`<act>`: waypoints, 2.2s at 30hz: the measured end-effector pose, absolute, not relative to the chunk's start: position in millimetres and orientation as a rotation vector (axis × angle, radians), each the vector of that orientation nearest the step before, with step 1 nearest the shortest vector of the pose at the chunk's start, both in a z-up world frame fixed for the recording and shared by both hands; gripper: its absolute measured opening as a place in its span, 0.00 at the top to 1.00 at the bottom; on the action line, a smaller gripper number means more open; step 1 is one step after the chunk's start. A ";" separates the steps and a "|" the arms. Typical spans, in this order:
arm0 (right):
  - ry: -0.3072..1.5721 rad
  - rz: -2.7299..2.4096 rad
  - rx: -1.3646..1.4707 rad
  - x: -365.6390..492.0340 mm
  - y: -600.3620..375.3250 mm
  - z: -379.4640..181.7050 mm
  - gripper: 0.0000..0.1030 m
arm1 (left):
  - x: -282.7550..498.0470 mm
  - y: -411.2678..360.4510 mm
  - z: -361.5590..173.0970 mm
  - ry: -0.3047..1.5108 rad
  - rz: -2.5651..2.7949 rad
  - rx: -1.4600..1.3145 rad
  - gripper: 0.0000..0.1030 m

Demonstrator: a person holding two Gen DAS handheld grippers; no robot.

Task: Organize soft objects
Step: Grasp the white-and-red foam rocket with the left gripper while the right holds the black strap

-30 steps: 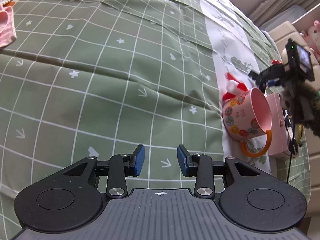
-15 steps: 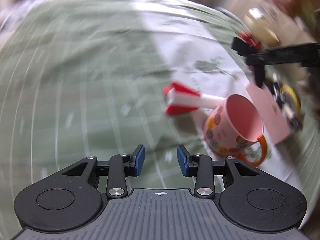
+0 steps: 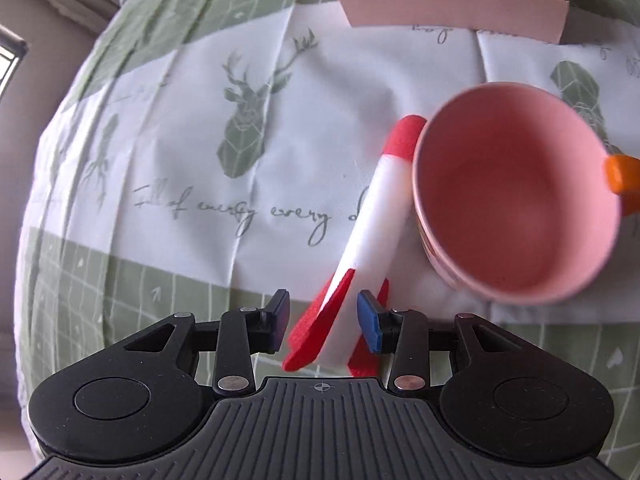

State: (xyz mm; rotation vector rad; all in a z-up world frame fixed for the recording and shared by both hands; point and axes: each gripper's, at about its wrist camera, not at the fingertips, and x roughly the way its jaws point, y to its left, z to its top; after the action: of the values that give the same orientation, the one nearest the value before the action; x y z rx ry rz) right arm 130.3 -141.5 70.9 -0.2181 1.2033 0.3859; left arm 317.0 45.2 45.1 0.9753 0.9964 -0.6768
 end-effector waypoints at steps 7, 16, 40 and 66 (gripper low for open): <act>1.239 0.465 -0.212 111.4 -128.5 63.7 0.70 | 331.9 58.9 37.8 1.083 -0.617 0.800 0.59; 1.200 0.604 -0.232 104.9 -82.3 77.2 0.70 | 224.4 144.6 86.0 1.223 -0.329 0.240 0.63; 1.181 0.497 -0.286 72.9 -5.7 27.6 0.00 | 129.4 157.8 43.4 1.271 0.006 -0.226 0.56; 1.043 0.628 -0.322 63.1 8.0 69.5 0.10 | 51.6 189.8 54.5 1.271 0.099 -0.389 0.64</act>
State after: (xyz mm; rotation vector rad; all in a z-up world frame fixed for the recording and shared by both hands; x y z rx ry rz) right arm 63.1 8.0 69.5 -0.3218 1.0426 0.6275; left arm 51.6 189.8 54.5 -0.3889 1.2709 0.0993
